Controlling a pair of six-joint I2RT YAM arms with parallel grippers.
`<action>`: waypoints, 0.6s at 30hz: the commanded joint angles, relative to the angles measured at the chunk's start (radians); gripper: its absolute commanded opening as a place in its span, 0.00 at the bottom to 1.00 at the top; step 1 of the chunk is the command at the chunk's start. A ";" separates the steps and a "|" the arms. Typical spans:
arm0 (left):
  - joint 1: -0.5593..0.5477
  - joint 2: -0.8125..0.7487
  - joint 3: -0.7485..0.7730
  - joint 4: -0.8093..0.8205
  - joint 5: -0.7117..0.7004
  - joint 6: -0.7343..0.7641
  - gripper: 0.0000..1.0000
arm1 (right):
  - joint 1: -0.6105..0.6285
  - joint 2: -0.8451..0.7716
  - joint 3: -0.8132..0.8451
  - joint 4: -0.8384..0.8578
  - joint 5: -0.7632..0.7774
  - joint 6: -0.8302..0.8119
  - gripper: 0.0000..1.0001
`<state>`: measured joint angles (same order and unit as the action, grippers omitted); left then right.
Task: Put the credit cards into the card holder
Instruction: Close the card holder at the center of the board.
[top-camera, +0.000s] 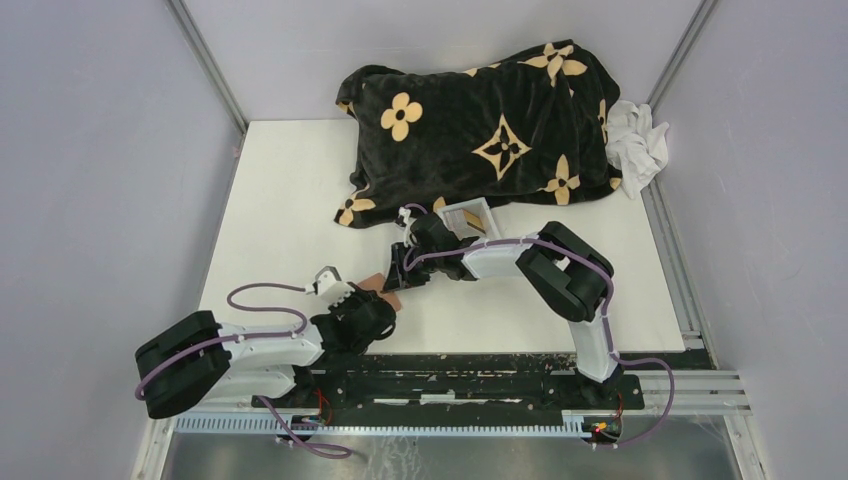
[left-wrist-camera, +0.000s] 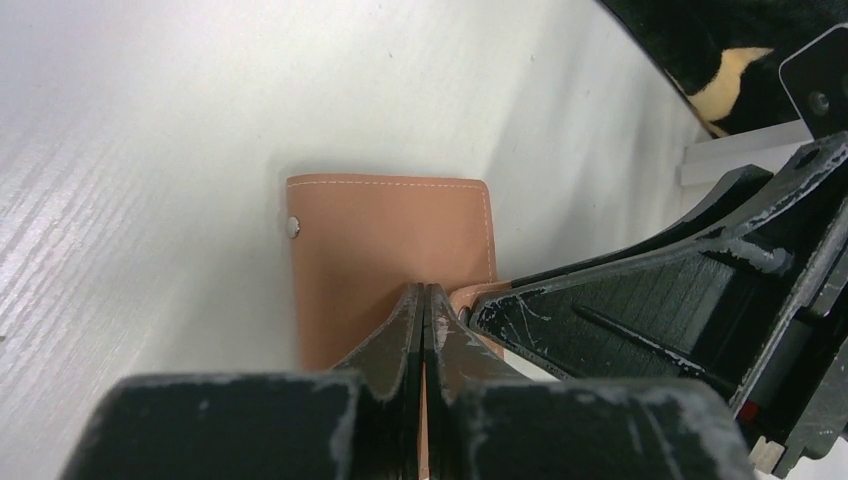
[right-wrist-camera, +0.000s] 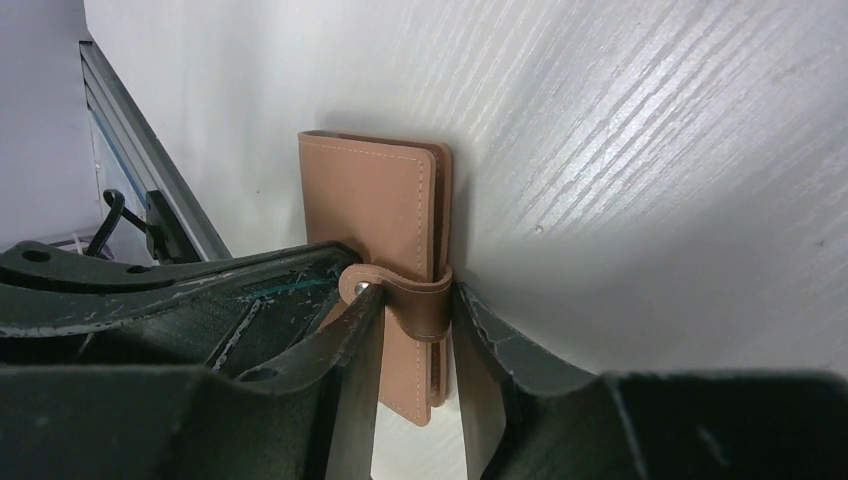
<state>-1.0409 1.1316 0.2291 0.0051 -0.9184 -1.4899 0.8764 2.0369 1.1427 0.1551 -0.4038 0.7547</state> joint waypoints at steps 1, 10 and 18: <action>-0.040 0.020 0.029 -0.186 -0.041 -0.080 0.03 | 0.021 0.060 0.003 -0.087 0.042 -0.025 0.37; -0.054 -0.008 0.048 -0.270 -0.091 -0.136 0.06 | 0.022 0.089 0.018 -0.099 0.041 -0.028 0.35; -0.054 -0.109 0.059 -0.305 -0.140 -0.124 0.18 | 0.022 0.094 0.014 -0.096 0.040 -0.033 0.34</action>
<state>-1.0904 1.0756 0.2684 -0.2344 -0.9794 -1.5894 0.8898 2.0674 1.1725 0.1619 -0.4229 0.7555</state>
